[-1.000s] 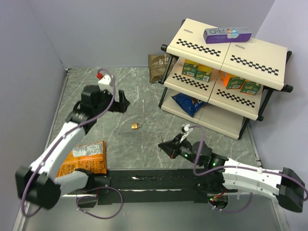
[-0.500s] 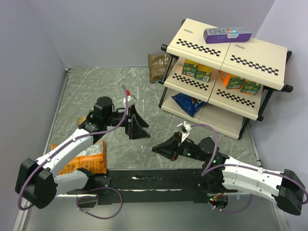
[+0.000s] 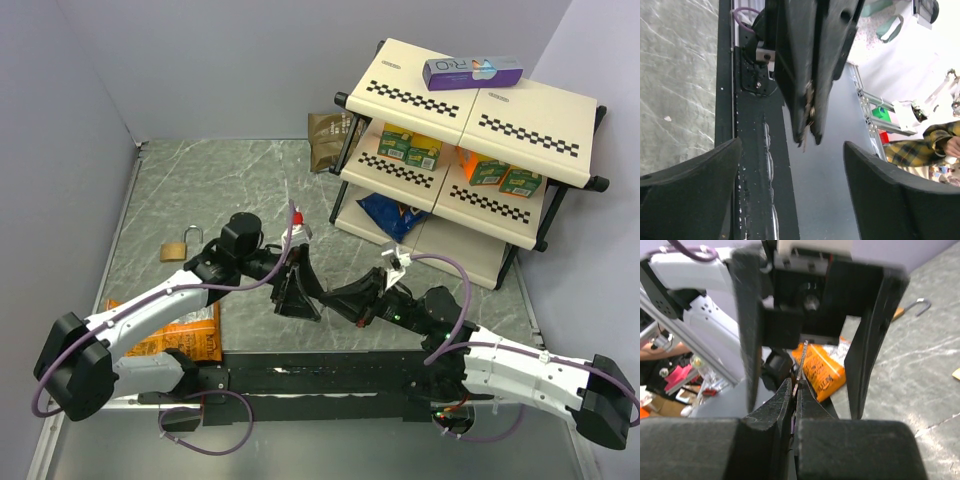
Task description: Unlock with the key
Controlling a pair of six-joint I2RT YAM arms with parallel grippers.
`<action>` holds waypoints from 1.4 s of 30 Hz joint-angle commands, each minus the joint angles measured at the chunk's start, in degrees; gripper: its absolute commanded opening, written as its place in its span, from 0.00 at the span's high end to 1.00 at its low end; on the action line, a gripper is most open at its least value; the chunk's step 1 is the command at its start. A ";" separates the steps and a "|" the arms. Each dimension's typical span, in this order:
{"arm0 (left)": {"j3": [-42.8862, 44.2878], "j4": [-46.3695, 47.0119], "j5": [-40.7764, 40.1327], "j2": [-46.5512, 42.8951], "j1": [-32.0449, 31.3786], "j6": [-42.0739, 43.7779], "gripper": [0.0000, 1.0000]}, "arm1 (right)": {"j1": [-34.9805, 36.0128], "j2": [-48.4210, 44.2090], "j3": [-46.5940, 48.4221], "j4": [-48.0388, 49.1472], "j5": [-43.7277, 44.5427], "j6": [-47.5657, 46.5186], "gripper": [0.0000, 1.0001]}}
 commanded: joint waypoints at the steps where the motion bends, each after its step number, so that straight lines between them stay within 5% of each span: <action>1: 1.37 2.45 0.80 0.59 -1.01 0.03 0.17 | -0.24 -1.57 1.81 4.04 2.53 -0.18 1.00; 11: -1.18 11.59 -1.04 0.50 -1.10 -6.75 0.43 | -0.32 -0.34 1.73 5.27 2.97 -0.36 1.00; 15: -1.62 12.83 -1.48 0.76 -1.10 -7.80 0.62 | -0.32 -0.17 1.90 5.00 3.76 -0.54 1.00; 20: -1.88 14.58 -0.43 1.64 -1.19 -9.56 0.70 | -0.24 -0.26 1.29 5.01 5.25 -0.45 1.00; 24: -1.27 12.75 -0.08 2.43 -1.45 -8.77 0.99 | -0.24 -0.61 1.02 3.69 7.45 -0.19 1.00; 30: 0.66 4.67 -2.80 3.22 -1.54 -3.24 0.99 | -0.32 -3.85 1.11 -4.73 13.16 0.17 0.96; 33: 0.58 3.78 -3.77 3.40 -1.54 -2.71 0.99 | -0.24 -6.23 1.64 -8.25 13.78 -0.27 0.82; 34: 0.75 2.56 -4.03 3.75 -1.54 -1.66 0.99 | -0.24 -7.80 1.90 -11.23 13.78 -0.45 0.64; 37: 2.07 -1.13 -4.30 4.89 -1.54 0.63 0.99 | -0.32 -12.18 2.78 -18.42 16.85 -1.15 0.39; 42: 4.70 -9.04 -3.95 6.21 -2.50 5.64 0.99 | -0.59 -17.30 7.60 -32.15 17.91 -4.31 0.24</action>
